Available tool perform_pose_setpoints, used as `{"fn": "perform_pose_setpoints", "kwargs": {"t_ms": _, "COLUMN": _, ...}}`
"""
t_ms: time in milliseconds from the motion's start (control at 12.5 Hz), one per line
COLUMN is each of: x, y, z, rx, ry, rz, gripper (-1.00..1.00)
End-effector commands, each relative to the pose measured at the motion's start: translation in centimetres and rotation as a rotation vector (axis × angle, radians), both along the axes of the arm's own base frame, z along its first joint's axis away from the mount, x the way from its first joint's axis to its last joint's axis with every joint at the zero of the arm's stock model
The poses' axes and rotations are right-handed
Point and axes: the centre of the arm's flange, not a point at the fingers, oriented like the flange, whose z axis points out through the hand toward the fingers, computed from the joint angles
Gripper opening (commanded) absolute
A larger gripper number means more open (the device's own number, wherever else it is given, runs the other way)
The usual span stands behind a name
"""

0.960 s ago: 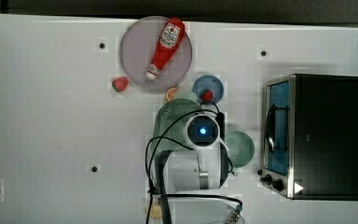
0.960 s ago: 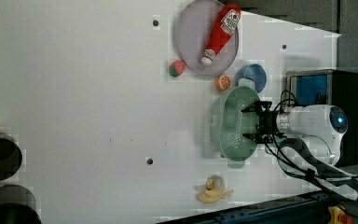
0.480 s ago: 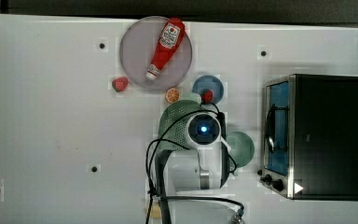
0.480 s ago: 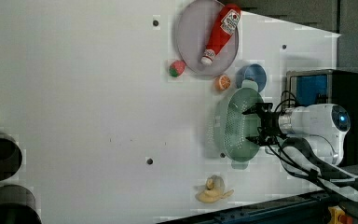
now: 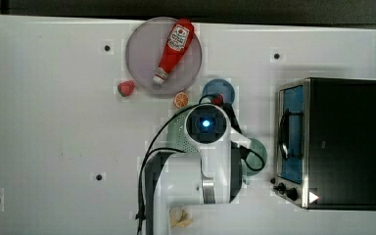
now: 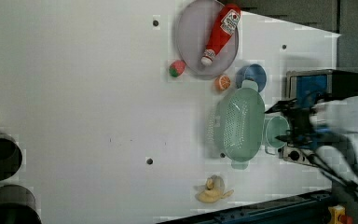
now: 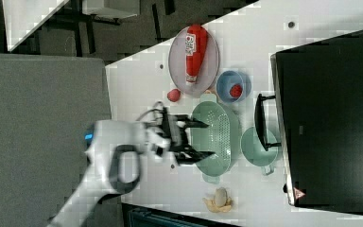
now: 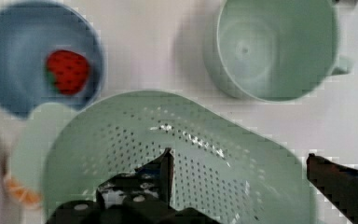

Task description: Drag strainer left to right.

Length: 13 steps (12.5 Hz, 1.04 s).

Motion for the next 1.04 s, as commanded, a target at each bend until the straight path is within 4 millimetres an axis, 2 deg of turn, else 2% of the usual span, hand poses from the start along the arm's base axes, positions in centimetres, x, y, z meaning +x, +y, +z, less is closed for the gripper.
{"fn": "perform_pose_setpoints", "kwargs": {"t_ms": 80, "x": 1.4, "y": 0.5, "z": 13.0, "rx": 0.101, "ry": -0.048, "rz": 0.171, "gripper": 1.00}}
{"fn": "perform_pose_setpoints", "kwargs": {"t_ms": 240, "x": 0.1, "y": 0.9, "z": 20.2, "rx": 0.200, "ry": -0.056, "rz": 0.260, "gripper": 1.00}}
{"fn": "perform_pose_setpoints", "kwargs": {"t_ms": 320, "x": -0.6, "y": 0.9, "z": 23.6, "rx": 0.189, "ry": -0.059, "rz": 0.303, "gripper": 1.00}}
{"fn": "perform_pose_setpoints", "kwargs": {"t_ms": 400, "x": -1.3, "y": 0.8, "z": 26.4, "rx": 0.160, "ry": -0.058, "rz": 0.315, "gripper": 1.00}}
{"fn": "perform_pose_setpoints", "kwargs": {"t_ms": 480, "x": -2.2, "y": 0.9, "z": 28.4, "rx": 0.149, "ry": -0.032, "rz": 0.317, "gripper": 1.00}}
{"fn": "perform_pose_setpoints", "kwargs": {"t_ms": 720, "x": -3.1, "y": 0.8, "z": 31.5, "rx": 0.162, "ry": -0.029, "rz": 0.317, "gripper": 1.00}}
{"fn": "perform_pose_setpoints", "kwargs": {"t_ms": 1040, "x": -3.1, "y": 0.1, "z": 32.0, "rx": 0.165, "ry": -0.038, "rz": 0.340, "gripper": 1.00}}
